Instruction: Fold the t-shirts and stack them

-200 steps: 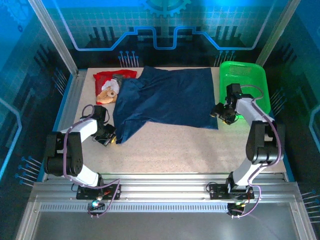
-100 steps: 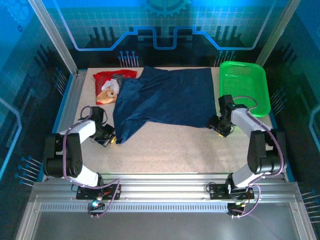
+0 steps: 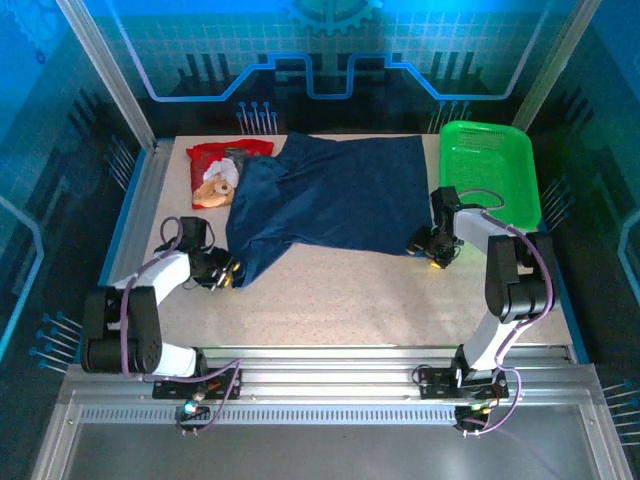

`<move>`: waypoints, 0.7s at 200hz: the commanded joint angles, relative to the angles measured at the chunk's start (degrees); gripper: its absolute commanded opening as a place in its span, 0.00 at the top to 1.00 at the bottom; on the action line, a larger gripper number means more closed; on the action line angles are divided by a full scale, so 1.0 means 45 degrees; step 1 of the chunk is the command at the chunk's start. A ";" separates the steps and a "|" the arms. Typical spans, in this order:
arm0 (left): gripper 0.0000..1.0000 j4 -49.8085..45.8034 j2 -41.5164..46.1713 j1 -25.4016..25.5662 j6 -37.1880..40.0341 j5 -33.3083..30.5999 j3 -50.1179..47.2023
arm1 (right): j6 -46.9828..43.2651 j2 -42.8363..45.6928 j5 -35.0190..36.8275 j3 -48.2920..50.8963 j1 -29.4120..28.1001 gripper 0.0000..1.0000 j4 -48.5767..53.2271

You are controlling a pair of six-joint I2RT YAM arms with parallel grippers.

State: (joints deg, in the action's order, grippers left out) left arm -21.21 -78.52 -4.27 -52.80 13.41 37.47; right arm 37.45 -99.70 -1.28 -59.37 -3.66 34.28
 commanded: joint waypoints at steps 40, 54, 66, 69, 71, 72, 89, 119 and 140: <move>0.64 0.0329 0.0148 0.0051 -0.0633 0.1207 -0.0520 | -0.0409 -0.0922 0.0110 -0.0754 0.0264 0.38 -0.0124; 0.65 -0.0147 -0.0030 0.0051 -0.0492 0.1249 -0.0424 | -0.0470 -0.1073 0.0147 -0.0957 0.0270 0.38 -0.0067; 0.65 -0.0854 0.0036 0.0051 -0.0309 0.1083 -0.0270 | -0.0527 -0.1159 0.0124 -0.1125 0.0315 0.38 0.0044; 0.65 -0.1046 0.0055 0.0051 -0.0259 0.1027 -0.0218 | -0.0546 -0.1164 0.0120 -0.1154 0.0314 0.38 0.0066; 0.65 -0.1165 0.0078 0.0051 -0.0216 0.1000 -0.0192 | -0.0563 -0.1194 0.0121 -0.1174 0.0313 0.38 0.0074; 0.65 -0.1214 0.0092 0.0051 -0.0199 0.0993 -0.0178 | -0.0566 -0.1189 0.0115 -0.1177 0.0309 0.38 0.0076; 0.60 -0.1925 0.0304 0.0051 -0.0010 0.0856 -0.0046 | -0.0632 -0.1186 0.0118 -0.1220 0.0340 0.38 0.0136; 0.51 -0.2773 0.0728 0.0051 0.0130 0.0647 -0.0011 | -0.0701 -0.1186 0.0026 -0.1239 0.0398 0.38 0.0189; 0.45 -0.3254 0.1056 0.0051 0.0217 0.0363 -0.0043 | -0.0764 -0.1185 -0.0019 -0.1273 0.0418 0.38 0.0194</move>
State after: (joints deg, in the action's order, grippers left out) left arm -30.20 -76.31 -4.27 -53.04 16.38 36.16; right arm 35.75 -103.22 -2.02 -63.51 -2.85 38.59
